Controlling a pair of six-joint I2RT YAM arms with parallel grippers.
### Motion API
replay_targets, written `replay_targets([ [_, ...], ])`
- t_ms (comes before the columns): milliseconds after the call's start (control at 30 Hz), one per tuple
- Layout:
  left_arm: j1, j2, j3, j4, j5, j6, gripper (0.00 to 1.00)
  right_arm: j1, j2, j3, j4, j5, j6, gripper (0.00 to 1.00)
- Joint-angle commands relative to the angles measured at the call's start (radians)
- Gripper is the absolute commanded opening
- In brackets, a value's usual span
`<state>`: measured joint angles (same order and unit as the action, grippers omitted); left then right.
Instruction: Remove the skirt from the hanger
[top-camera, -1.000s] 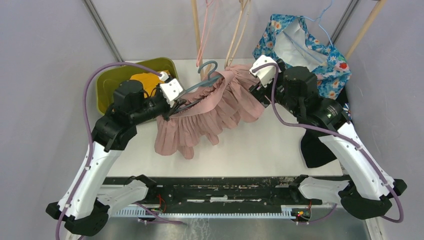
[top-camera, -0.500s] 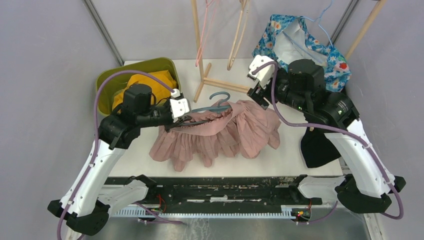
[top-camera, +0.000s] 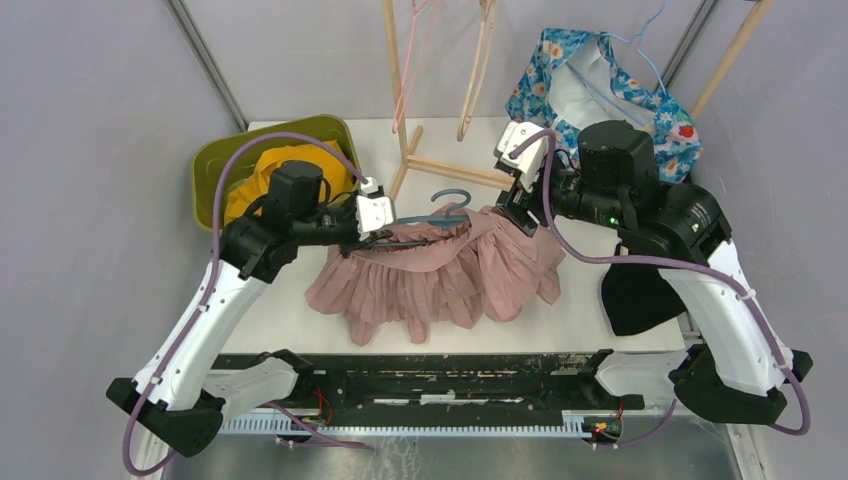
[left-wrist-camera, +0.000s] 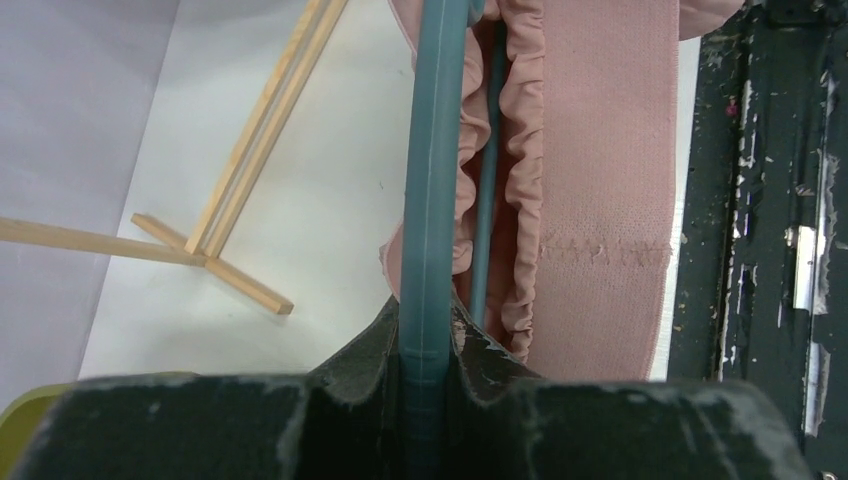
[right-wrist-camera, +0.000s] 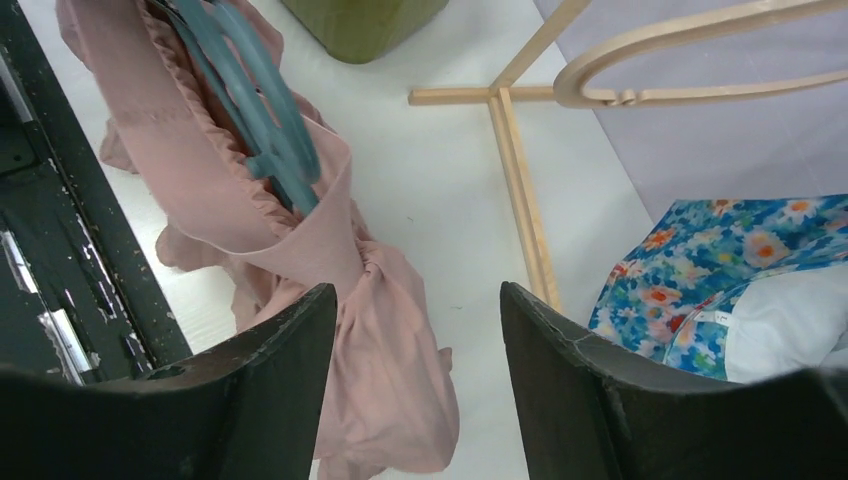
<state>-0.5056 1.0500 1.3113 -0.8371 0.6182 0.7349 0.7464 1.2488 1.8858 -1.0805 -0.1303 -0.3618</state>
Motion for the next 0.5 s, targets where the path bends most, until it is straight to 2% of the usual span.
replay_targets([
  [0,0.002,0.03,0.004,0.09,-0.047,0.05,0.03,0.012,-0.005,0.038,0.008,-0.041,0.027,0.66],
  [233,0.003,0.065,0.035,0.134,-0.05,0.033,0.03,0.046,0.087,0.068,-0.002,-0.197,0.116,0.55],
  [467,0.002,0.076,0.049,0.135,-0.054,0.042,0.03,0.102,0.132,0.056,0.001,-0.228,0.114,0.55],
])
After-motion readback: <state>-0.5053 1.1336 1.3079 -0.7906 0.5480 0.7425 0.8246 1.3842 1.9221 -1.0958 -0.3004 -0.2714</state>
